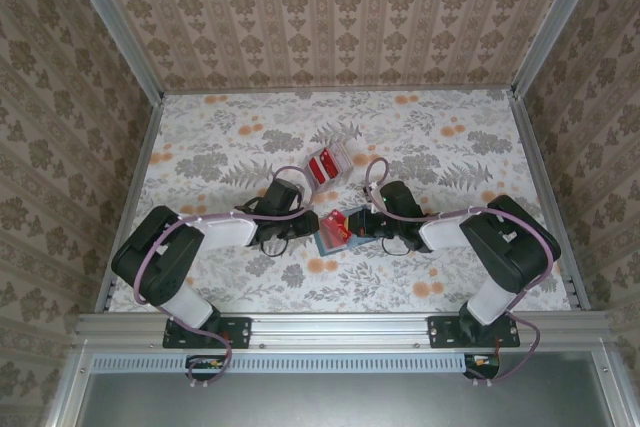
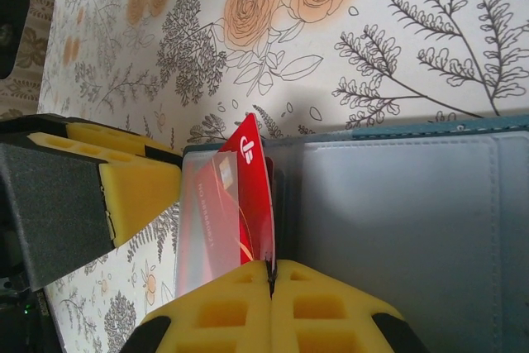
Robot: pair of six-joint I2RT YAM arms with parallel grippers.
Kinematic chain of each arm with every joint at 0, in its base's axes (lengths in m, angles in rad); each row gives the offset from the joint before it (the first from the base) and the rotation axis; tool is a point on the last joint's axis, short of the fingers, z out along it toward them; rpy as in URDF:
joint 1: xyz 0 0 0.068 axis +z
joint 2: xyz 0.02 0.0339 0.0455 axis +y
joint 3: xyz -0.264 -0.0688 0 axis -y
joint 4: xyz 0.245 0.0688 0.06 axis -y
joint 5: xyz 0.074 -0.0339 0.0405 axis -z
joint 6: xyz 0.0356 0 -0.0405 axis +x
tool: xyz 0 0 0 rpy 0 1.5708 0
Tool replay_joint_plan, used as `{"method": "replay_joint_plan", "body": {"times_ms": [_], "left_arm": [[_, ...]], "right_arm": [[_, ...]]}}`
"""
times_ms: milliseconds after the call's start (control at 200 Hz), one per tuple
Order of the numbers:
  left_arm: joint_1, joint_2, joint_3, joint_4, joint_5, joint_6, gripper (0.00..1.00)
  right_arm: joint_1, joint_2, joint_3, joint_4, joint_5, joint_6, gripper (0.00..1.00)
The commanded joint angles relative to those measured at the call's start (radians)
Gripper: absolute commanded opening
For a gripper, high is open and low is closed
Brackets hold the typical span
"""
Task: Put the credit cards into the card holder
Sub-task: Insert the credit card into the card slot.
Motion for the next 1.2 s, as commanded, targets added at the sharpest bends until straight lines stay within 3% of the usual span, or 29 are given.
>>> {"method": "replay_joint_plan", "body": {"times_ms": [0,355,920,1075,1195], "left_arm": [[-0.013,0.04,0.01,-0.006,-0.016,-0.009,0.29],[-0.018,0.07,0.016,0.018,-0.008,-0.019,0.24],[-0.024,0.033,-0.007,0.016,-0.029,-0.022,0.18],[-0.024,0.035,0.0,0.011,-0.029,-0.018,0.18],[-0.024,0.015,0.011,-0.025,-0.04,-0.001,0.18]], "right_arm": [[0.022,0.009,-0.035,-0.048,0.078,-0.007,0.01],[0.163,-0.118,-0.079,-0.199,0.407,0.057,0.01],[0.207,0.005,-0.019,-0.142,0.379,0.138,0.02],[0.216,-0.032,-0.002,-0.206,0.38,0.101,0.11],[0.213,-0.083,0.017,-0.302,0.389,0.058,0.24]]}}
